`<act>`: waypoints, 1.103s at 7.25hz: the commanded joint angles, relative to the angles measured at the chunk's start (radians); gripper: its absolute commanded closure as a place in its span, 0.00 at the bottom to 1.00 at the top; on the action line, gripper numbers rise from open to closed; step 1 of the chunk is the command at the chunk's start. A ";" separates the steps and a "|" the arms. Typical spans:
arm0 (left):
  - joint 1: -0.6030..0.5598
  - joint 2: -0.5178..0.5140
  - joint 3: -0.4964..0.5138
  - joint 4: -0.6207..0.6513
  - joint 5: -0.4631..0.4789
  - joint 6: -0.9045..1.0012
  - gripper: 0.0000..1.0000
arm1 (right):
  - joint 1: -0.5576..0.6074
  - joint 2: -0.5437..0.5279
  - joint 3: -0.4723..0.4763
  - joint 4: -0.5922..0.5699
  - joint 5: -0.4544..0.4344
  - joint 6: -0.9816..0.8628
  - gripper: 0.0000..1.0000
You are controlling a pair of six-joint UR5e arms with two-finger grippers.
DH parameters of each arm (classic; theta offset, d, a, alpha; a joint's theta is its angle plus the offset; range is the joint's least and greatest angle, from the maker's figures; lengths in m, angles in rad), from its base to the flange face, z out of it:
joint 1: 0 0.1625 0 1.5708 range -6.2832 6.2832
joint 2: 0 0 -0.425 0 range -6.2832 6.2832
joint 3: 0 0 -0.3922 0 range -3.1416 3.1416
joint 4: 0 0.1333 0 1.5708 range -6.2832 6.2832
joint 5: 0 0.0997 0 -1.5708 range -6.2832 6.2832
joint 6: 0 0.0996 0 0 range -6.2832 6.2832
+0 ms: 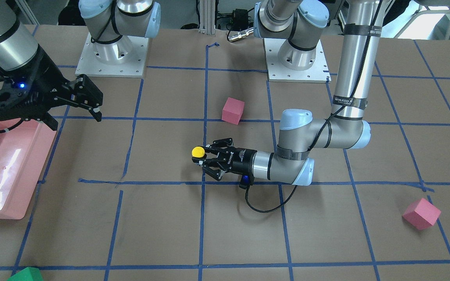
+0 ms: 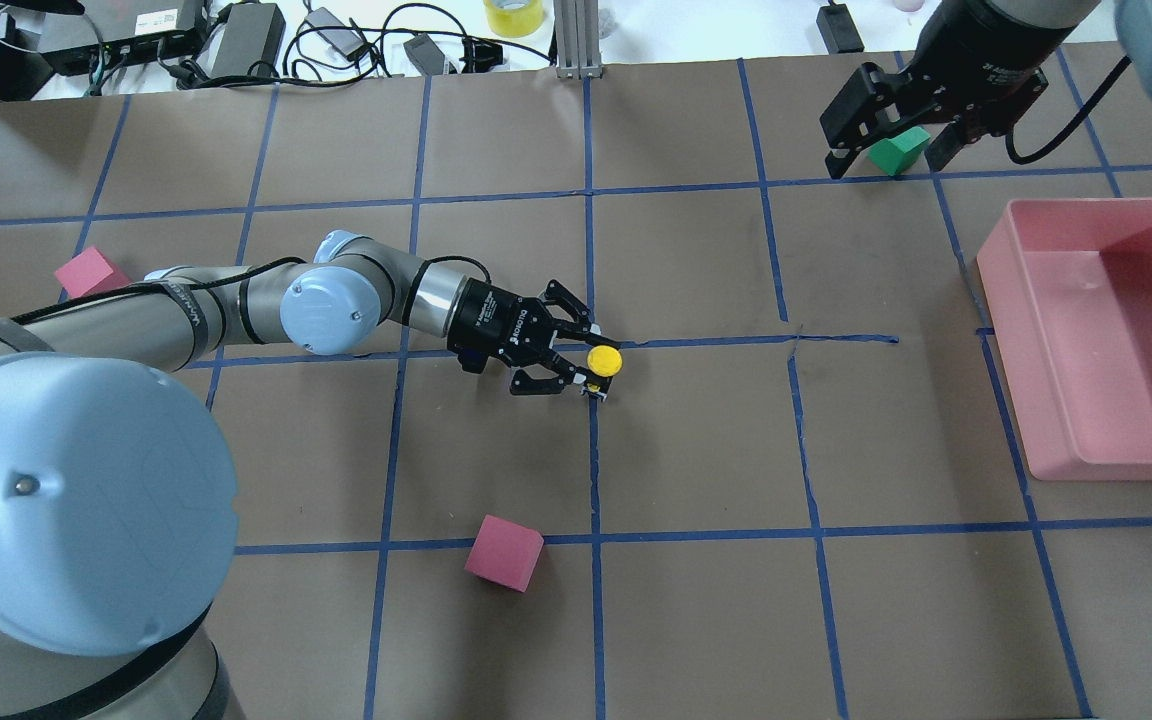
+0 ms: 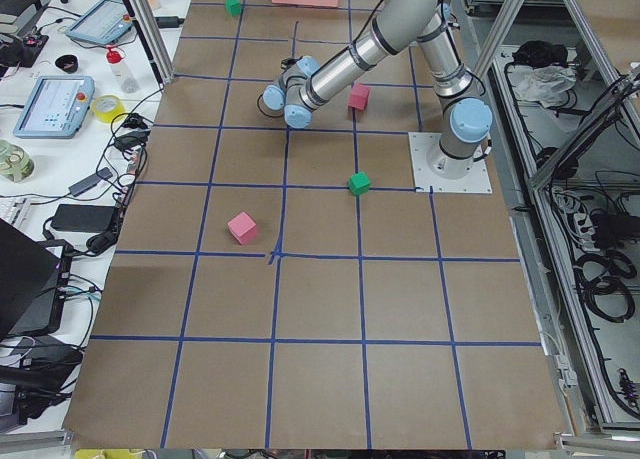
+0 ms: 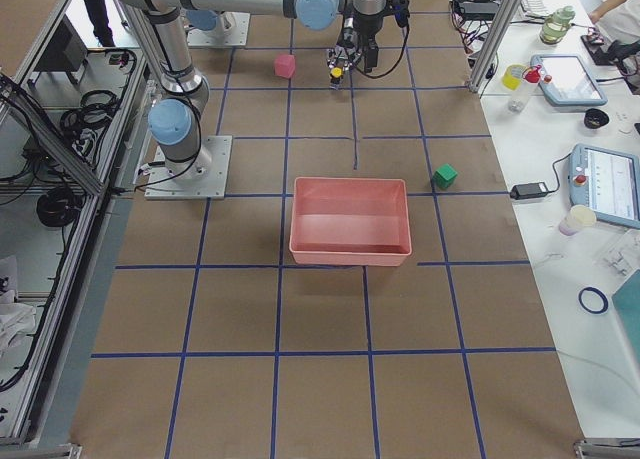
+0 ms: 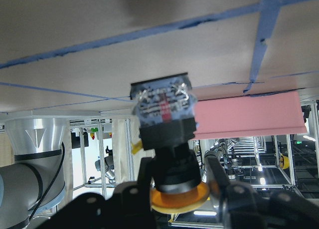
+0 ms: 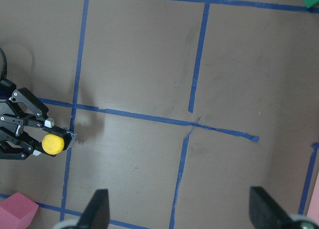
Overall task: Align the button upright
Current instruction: 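Rotate the left wrist to turn the button cap upward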
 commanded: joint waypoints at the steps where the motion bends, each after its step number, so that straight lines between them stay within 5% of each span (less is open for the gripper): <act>1: 0.004 -0.008 -0.010 -0.001 0.000 0.018 0.91 | 0.000 0.000 0.000 0.002 0.000 0.000 0.00; 3: 0.006 -0.024 -0.008 -0.001 0.000 0.018 0.77 | 0.000 0.000 0.000 0.002 0.000 0.000 0.00; 4: 0.006 -0.024 -0.008 -0.001 0.000 0.018 0.29 | 0.000 0.000 0.000 0.002 0.000 0.000 0.00; 5: 0.006 -0.024 -0.008 -0.001 0.008 0.015 0.15 | 0.000 0.000 0.000 0.000 0.000 0.000 0.00; 8: 0.006 0.033 0.009 0.000 0.040 -0.094 0.15 | 0.000 0.000 0.000 0.002 0.000 0.000 0.00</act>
